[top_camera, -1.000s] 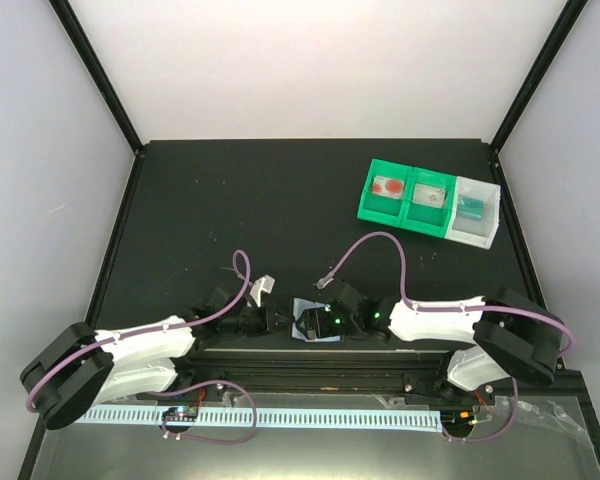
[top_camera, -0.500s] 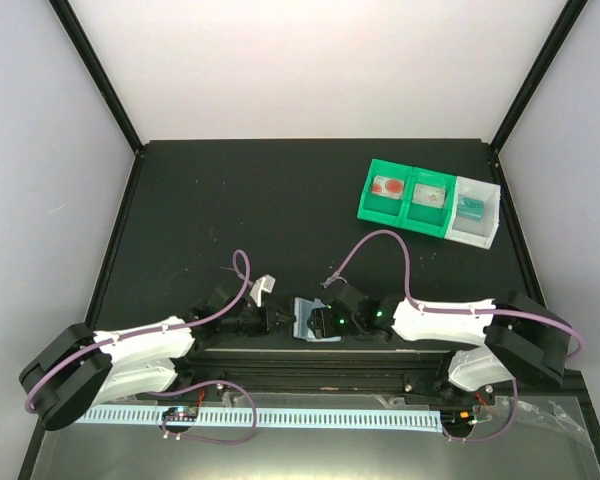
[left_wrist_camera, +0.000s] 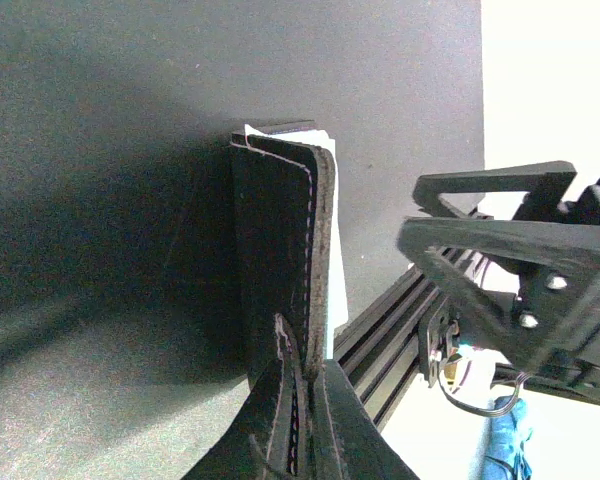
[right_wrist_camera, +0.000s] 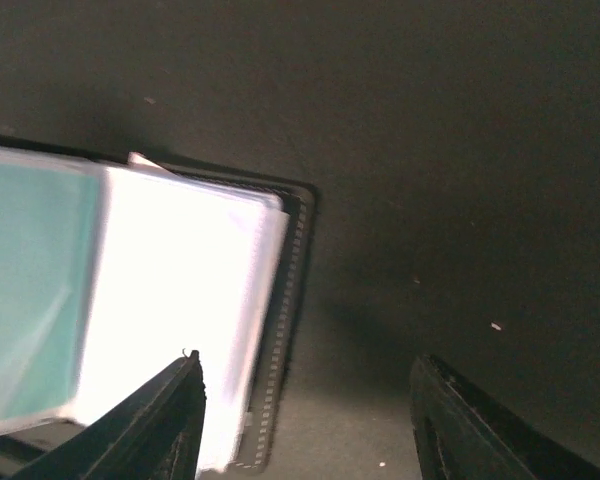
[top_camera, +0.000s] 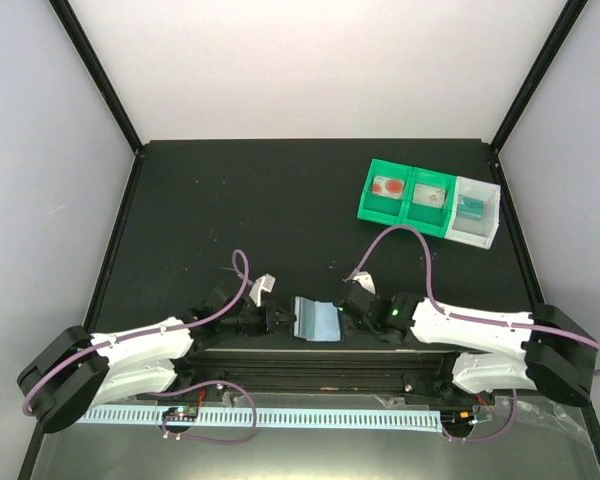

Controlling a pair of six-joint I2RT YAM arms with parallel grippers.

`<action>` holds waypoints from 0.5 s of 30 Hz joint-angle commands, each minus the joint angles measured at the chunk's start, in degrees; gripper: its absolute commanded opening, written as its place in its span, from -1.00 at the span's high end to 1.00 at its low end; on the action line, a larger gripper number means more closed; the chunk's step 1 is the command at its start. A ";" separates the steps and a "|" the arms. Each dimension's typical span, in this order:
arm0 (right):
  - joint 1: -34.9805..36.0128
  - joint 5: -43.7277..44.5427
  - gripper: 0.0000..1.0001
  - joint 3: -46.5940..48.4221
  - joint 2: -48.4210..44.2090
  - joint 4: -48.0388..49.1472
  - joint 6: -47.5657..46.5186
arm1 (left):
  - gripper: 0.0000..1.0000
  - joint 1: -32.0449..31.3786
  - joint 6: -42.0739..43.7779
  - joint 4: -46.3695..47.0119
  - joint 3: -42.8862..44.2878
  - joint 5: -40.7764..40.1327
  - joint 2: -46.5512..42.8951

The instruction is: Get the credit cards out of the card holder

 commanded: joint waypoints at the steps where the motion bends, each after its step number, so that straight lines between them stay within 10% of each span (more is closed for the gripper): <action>1: 0.48 -1.39 -0.11 2.59 -4.92 0.50 -1.80 | 0.97 -0.21 -0.46 1.08 0.88 0.60 -1.27; 15: 2.00 -14.10 -0.35 -0.14 -0.64 20.89 0.59 | 0.97 -0.26 -0.99 0.89 0.76 0.04 -2.55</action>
